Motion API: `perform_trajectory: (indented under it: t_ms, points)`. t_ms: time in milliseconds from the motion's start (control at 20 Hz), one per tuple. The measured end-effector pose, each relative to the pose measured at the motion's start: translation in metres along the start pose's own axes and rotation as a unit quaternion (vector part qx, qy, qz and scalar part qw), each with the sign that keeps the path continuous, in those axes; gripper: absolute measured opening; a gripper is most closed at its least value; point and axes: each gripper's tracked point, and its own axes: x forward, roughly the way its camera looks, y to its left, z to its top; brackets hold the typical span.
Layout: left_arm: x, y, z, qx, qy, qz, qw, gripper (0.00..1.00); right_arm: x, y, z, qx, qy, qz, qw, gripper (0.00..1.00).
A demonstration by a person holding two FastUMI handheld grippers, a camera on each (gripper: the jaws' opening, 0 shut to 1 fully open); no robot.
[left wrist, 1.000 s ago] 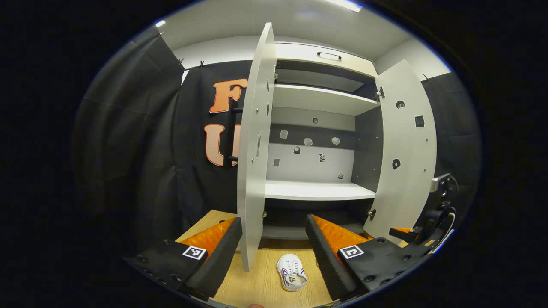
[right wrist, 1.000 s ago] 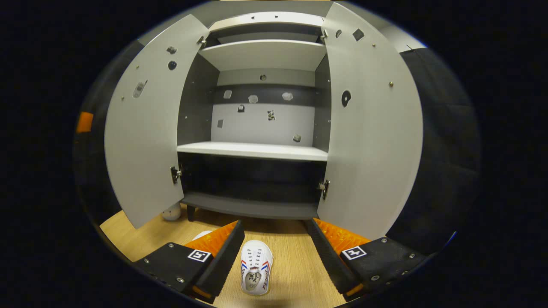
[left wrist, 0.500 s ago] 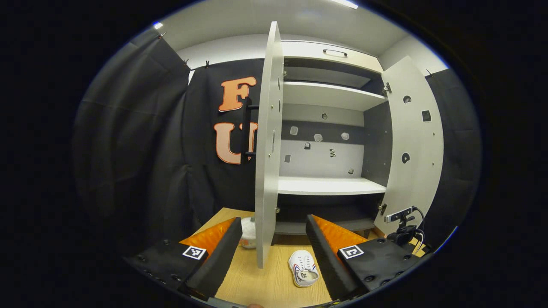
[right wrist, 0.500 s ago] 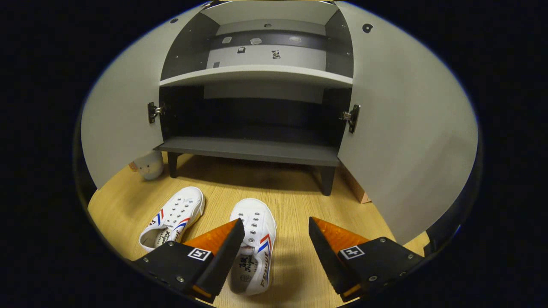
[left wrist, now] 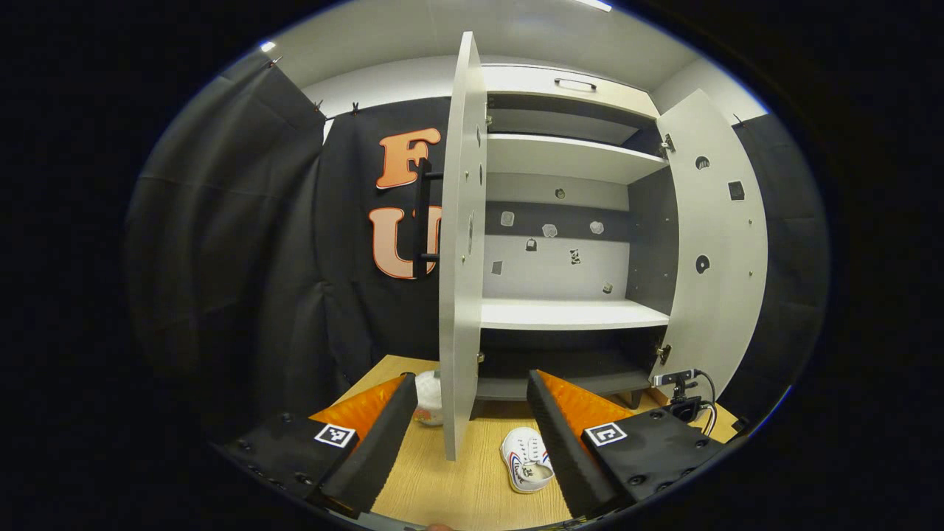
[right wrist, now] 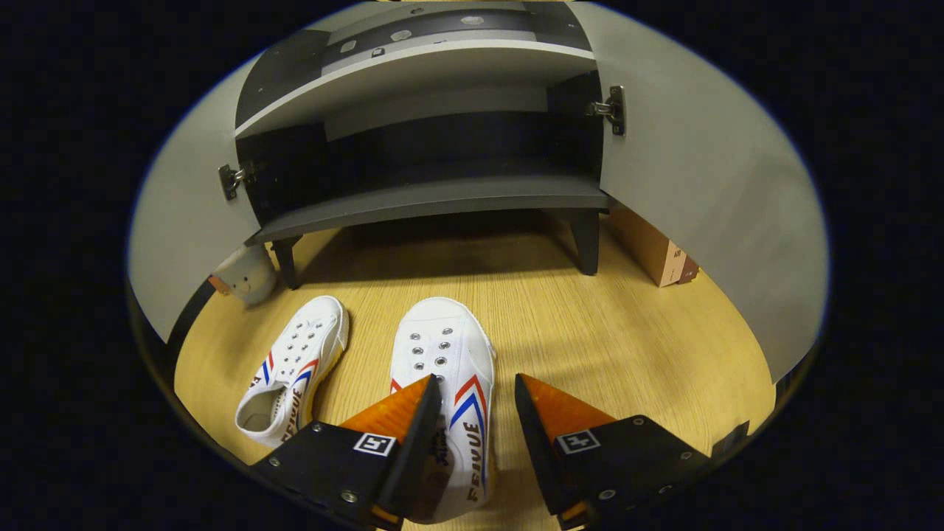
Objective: Grab one shoe with the right hand and put it into the shoe cabinet, grab the other shoe with the left hand and put it into the shoe cabinet; then close the right door with the right hand and the left door with the left hand.
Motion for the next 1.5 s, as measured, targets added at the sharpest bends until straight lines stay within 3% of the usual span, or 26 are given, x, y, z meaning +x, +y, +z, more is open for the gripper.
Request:
perform_trajectory:
  t_ms: [200, 300, 350, 400, 550, 650, 700, 1000, 1500]
  points:
    - [0.003, -0.002, -0.007, -0.01, 0.008, 0.0, 1.0, 0.95, 0.002, 0.003, -0.009, -0.001, 0.015, 0.004, 1.0, 0.52]
    - [0.006, -0.001, -0.01, -0.011, 0.013, 0.001, 1.0, 0.97, 0.005, 0.004, -0.015, 0.005, 0.028, 0.005, 1.0, 0.52]
    - [0.005, 0.0, -0.011, -0.011, 0.013, 0.002, 1.0, 0.97, 0.006, 0.004, -0.017, 0.009, 0.034, 0.003, 0.999, 0.41]
    - [0.004, 0.001, -0.012, -0.01, 0.014, 0.002, 1.0, 0.97, 0.008, 0.002, -0.017, 0.012, 0.034, -0.001, 0.999, 0.42]
    - [0.002, 0.003, -0.014, -0.009, 0.016, 0.004, 1.0, 0.97, 0.013, -0.002, -0.018, 0.004, 0.033, -0.014, 0.999, 0.27]
    - [0.003, 0.003, -0.015, -0.01, 0.019, 0.003, 1.0, 0.97, 0.008, -0.003, -0.012, 0.007, 0.027, -0.019, 0.999, 0.06]
    - [0.002, 0.003, -0.016, -0.009, 0.02, 0.002, 1.0, 0.97, 0.007, -0.001, -0.012, 0.01, 0.03, -0.021, 0.999, 0.01]
    - [0.001, -0.005, -0.011, -0.007, 0.011, -0.012, 1.0, 0.97, -0.026, 0.003, 0.023, 0.023, -0.003, -0.035, 0.999, 0.0]
    - [0.004, -0.04, -0.002, -0.016, -0.006, -0.056, 0.998, 0.97, -0.135, 0.034, 0.145, 0.03, -0.098, 0.002, 0.995, 0.0]
